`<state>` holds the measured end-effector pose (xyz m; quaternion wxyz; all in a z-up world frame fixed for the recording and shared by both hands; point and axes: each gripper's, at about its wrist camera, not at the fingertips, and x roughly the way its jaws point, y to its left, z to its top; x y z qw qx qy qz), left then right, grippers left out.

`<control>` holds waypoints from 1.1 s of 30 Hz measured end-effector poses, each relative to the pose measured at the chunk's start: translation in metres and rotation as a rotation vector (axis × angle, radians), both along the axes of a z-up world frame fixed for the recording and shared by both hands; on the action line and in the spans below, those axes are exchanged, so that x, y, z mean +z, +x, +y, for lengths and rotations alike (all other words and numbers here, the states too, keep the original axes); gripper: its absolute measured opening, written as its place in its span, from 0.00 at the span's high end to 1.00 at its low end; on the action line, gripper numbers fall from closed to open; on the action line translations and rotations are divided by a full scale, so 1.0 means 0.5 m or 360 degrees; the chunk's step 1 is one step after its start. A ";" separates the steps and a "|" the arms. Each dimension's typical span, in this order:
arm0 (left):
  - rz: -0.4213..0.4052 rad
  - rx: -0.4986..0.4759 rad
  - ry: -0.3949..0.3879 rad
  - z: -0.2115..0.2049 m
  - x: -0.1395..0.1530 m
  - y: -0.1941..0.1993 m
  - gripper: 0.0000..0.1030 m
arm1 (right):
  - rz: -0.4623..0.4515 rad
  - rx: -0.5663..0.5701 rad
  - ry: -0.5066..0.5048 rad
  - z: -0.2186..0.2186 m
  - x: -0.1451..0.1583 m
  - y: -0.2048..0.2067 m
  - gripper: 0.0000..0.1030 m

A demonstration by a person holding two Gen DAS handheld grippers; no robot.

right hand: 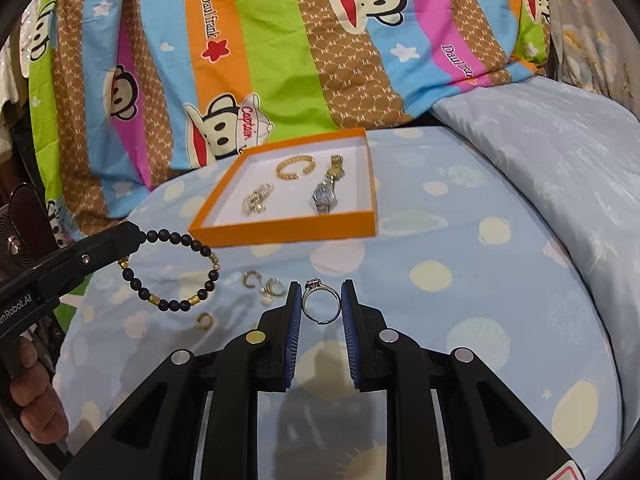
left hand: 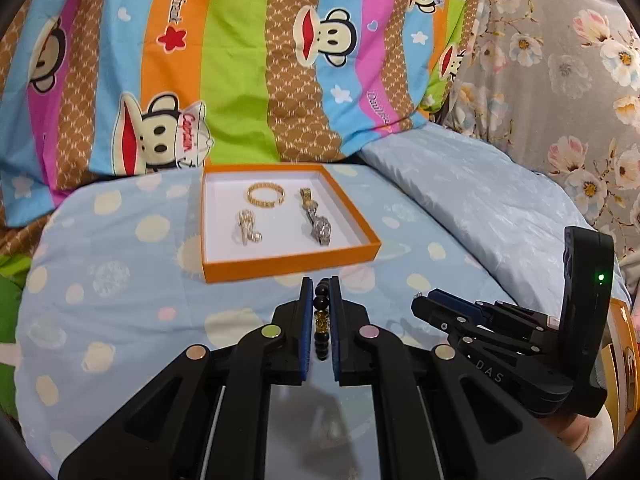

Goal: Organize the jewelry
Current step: 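Grasp the black bead bracelet with the left gripper and lift both items, then open both grippers over the orange box to drop ring and bracelet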

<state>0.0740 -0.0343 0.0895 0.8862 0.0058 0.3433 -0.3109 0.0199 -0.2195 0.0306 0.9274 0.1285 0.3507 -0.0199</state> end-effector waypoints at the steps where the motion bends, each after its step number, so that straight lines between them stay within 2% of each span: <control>1: -0.0017 0.0002 -0.0003 0.000 0.009 0.003 0.94 | -0.0013 0.0007 0.0004 -0.001 0.008 0.006 0.81; 6: -0.0123 0.0040 -0.0021 -0.006 0.048 0.039 0.93 | -0.0062 0.0031 -0.0003 -0.007 0.037 0.052 0.81; 11: -0.0179 0.0105 -0.0005 -0.027 0.055 0.116 0.93 | -0.0080 0.0068 0.0031 -0.010 0.052 0.133 0.81; 16: -0.0159 0.0179 0.0023 -0.041 0.024 0.200 0.93 | -0.0048 0.0114 0.0041 0.002 0.039 0.216 0.81; 22: -0.0061 0.0224 0.0049 -0.049 -0.041 0.271 0.93 | 0.0021 0.0153 0.0032 0.026 -0.001 0.284 0.81; 29: 0.0004 0.0245 0.0068 -0.051 -0.095 0.303 0.93 | 0.0092 0.0192 0.0000 0.046 -0.045 0.326 0.80; 32: 0.0002 0.0286 0.0074 -0.047 -0.107 0.306 0.93 | 0.0070 0.0183 -0.0012 0.045 -0.049 0.327 0.79; 33: -0.0006 0.0314 0.0080 -0.043 -0.107 0.309 0.89 | 0.0059 0.0176 -0.0017 0.044 -0.046 0.325 0.79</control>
